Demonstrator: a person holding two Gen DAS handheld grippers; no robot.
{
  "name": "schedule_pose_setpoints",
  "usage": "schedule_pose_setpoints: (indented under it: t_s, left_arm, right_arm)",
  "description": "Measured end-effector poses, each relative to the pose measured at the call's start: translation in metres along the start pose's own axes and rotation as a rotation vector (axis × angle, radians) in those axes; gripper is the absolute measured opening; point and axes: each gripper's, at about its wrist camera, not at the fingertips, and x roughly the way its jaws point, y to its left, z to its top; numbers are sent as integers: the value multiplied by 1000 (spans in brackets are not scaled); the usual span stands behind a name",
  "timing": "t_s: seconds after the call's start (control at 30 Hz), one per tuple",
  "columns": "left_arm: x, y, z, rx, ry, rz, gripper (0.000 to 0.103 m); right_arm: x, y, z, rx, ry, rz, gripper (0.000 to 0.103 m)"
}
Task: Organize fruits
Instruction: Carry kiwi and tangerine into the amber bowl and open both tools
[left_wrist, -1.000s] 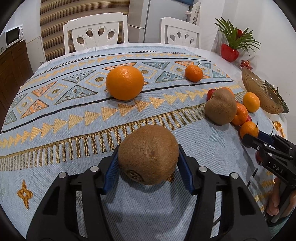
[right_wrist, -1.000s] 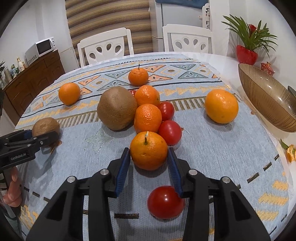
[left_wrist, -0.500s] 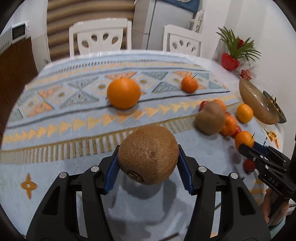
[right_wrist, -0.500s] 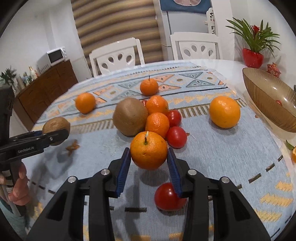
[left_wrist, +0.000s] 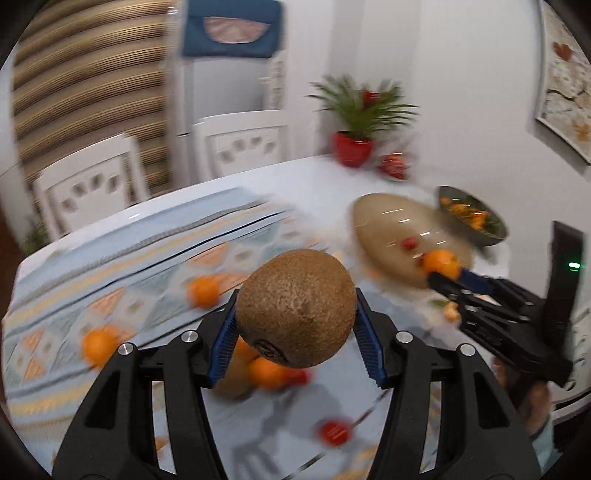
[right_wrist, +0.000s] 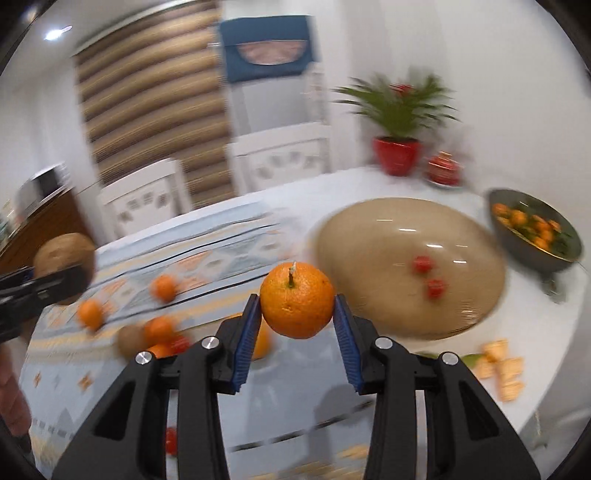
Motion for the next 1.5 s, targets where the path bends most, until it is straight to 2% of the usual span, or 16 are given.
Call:
schedule_pose_setpoints:
  t_s: [0.17,0.37,0.6,0.87,0.97,1.03,1.17,1.3,1.5]
  left_arm:
    - [53,-55,37,61,52,-96,57]
    - [132,-105,51,85,147,-160,57]
    - [190,-127,40,81,241,-168,57]
    - [213,-132,34,72,296,-172,58]
    - [212,-131,31,73,297,-172,60]
    - [205,-130,33,78,279,-169,66]
    - [187,-126,36,80,255,-165,67]
    - [156,-118,32,84,221,-165,70]
    - [92,-92,13,77,127,-131,77]
  right_arm:
    - [26,-68,17,140,80,-77,39]
    - [53,-100,18,144,156,-144,40]
    - [72,-122,13,146,223,-163,40]
    - [78,-123,12,121,248,-171,41]
    - [73,-125,11,133,239,-177,43]
    - [67,-127,11,140,232,-175,43]
    - [55,-130,10,164,221,-165,43]
    - [41,-123,8,172,212,-147,43]
    - [11,-84,10,110,168,-86,47]
